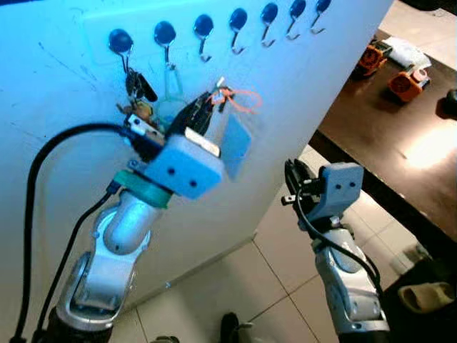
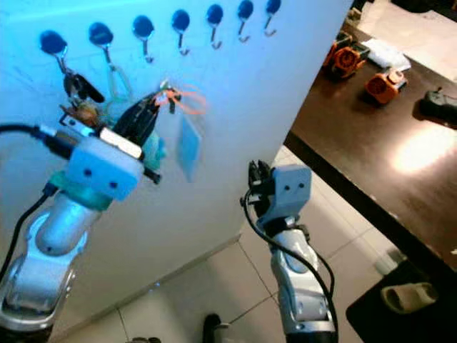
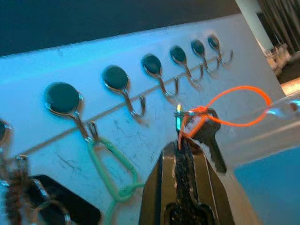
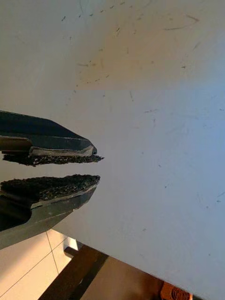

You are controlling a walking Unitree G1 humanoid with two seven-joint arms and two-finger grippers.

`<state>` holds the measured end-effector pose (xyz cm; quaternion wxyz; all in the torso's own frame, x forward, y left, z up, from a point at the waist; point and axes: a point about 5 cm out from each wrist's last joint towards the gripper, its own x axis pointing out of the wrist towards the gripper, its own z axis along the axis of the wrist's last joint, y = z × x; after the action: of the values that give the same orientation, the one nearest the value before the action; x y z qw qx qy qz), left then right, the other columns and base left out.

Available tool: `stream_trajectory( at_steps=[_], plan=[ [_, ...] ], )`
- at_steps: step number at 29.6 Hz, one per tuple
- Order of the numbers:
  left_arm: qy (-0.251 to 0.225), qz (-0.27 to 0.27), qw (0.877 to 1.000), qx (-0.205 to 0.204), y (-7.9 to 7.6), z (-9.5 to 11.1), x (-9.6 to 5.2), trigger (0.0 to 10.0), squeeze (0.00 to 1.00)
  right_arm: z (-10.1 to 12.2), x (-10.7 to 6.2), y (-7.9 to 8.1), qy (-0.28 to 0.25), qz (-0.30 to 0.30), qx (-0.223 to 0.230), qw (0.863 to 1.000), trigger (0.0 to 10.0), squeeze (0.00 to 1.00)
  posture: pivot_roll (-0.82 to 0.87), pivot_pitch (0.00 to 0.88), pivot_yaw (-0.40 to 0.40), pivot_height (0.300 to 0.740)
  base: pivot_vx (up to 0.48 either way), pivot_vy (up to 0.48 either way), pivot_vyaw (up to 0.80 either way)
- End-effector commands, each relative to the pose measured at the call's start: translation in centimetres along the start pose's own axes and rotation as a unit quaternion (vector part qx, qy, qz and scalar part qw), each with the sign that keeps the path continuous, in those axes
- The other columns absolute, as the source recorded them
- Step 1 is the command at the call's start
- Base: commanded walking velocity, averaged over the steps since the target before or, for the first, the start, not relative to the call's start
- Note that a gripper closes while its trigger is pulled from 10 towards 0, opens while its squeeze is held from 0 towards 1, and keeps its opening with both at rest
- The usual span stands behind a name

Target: Hang keys on a hook

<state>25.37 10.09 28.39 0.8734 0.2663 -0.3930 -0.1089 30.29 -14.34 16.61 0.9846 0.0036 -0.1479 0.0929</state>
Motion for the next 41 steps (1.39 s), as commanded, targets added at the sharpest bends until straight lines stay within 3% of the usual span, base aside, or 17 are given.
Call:
stream_trajectory(
  at_steps=[1, 8, 11, 12, 16, 17, 19, 20, 23, 26, 32, 33, 34, 36, 41],
  plan=[
    [-0.011, 0.003, 1.000, 0.007, 0.0, 0.4, -0.3, 10.0, 0.00, -0.6, -0.3, -0.1, 0.015, -0.001, 0.002, 1.000, 10.0, 0.00, -0.02, 0.190, -0.020, 0.740, 0.000, 0.000, 0.00],
    [-0.013, 0.005, 1.000, 0.015, 0.5, 1.3, -0.1, 10.0, 0.00, 0.0, 0.2, -0.5, 0.005, 0.012, -0.026, 1.000, 10.0, 0.00, 0.00, 0.223, -0.012, 0.740, 0.000, 0.000, 0.00],
    [-0.006, -0.012, 1.000, 0.009, -0.3, 1.1, 0.0, 10.0, 0.00, 3.2, 1.5, 0.4, -0.057, 0.062, -0.053, 0.995, 10.0, 0.00, 0.00, 0.227, -0.009, 0.740, 0.000, 0.000, 0.00],
    [-0.006, -0.012, 1.000, 0.009, -0.3, 1.1, 0.0, 10.0, 0.00, 3.2, 1.5, 0.4, -0.057, 0.062, -0.053, 0.995, 10.0, 0.00, 0.00, 0.227, -0.009, 0.740, 0.000, 0.000, 0.00],
    [-0.005, -0.021, 1.000, 0.007, -0.8, 0.7, 0.3, 10.0, 0.00, 8.0, 1.5, 1.9, -0.138, 0.172, -0.096, 0.971, 10.0, 0.00, -0.01, 0.225, -0.011, 0.740, 0.000, 0.000, 0.00],
    [-0.005, -0.023, 1.000, 0.008, -1.0, 0.6, 0.4, 10.0, 0.00, 8.8, 1.3, 1.8, -0.150, 0.178, -0.109, 0.966, 10.0, 0.49, -0.01, 0.223, -0.014, 0.740, 0.000, 0.000, 0.00],
    [-0.005, -0.025, 1.000, 0.008, -1.0, 0.6, 0.4, 10.0, 0.00, 9.4, 1.1, 1.6, -0.159, 0.178, -0.121, 0.964, 10.0, 0.49, -0.01, 0.223, -0.015, 0.740, 0.000, 0.000, 0.00],
    [-0.005, -0.028, 1.000, 0.008, -1.2, 0.5, 0.5, 10.0, 0.00, 10.0, 0.8, 1.1, -0.166, 0.171, -0.129, 0.963, 10.0, 1.00, -0.02, 0.224, -0.016, 0.740, 0.000, 0.000, 0.00],
    [-0.005, -0.031, 0.999, 0.008, -1.3, 0.5, 0.5, 10.0, 0.00, 10.4, 0.4, 0.8, -0.171, 0.161, -0.138, 0.962, 10.0, 1.00, -0.03, 0.224, -0.014, 0.740, 0.000, 0.000, 0.00],
    [-0.004, -0.035, 0.999, 0.006, -1.5, 0.4, 0.7, 10.0, 0.00, 10.4, -1.0, 0.7, -0.165, 0.150, -0.144, 0.964, 10.0, 1.00, -0.04, 0.227, -0.008, 0.740, 0.000, 0.000, 0.00],
    [-0.011, -0.042, 0.999, -0.003, -1.6, 0.2, 1.2, 10.0, 0.00, 7.8, -4.7, 1.8, -0.090, 0.166, -0.074, 0.979, 10.0, 1.00, -0.08, 0.230, 0.020, 0.740, 0.000, 0.000, 0.00],
    [-0.013, -0.045, 0.999, -0.005, -1.6, 0.2, 1.3, 10.0, 0.00, 7.4, -4.7, 1.8, -0.082, 0.170, -0.072, 0.979, 10.0, 0.73, -0.09, 0.228, 0.034, 0.740, 0.000, 0.000, 0.00],
    [-0.013, -0.045, 0.999, -0.005, -1.6, 0.2, 1.3, 10.0, 0.00, 7.4, -4.7, 1.8, -0.082, 0.170, -0.072, 0.979, 10.0, 0.73, -0.09, 0.228, 0.034, 0.740, 0.000, 0.000, 0.00],
    [-0.016, -0.049, 0.999, -0.009, -1.7, 0.2, 1.3, 10.0, 0.00, 7.1, -4.3, 1.9, -0.079, 0.175, -0.067, 0.979, 10.0, 0.00, -0.09, 0.224, 0.040, 0.740, 0.000, 0.000, 0.00],
    [-0.019, -0.051, 0.998, -0.009, -1.7, 0.1, 1.5, 10.0, 0.00, 7.5, -2.8, 2.2, -0.088, 0.191, -0.037, 0.977, 10.0, 0.00, -0.08, 0.214, 0.034, 0.740, 0.000, 0.000, 0.00]
  ],
)
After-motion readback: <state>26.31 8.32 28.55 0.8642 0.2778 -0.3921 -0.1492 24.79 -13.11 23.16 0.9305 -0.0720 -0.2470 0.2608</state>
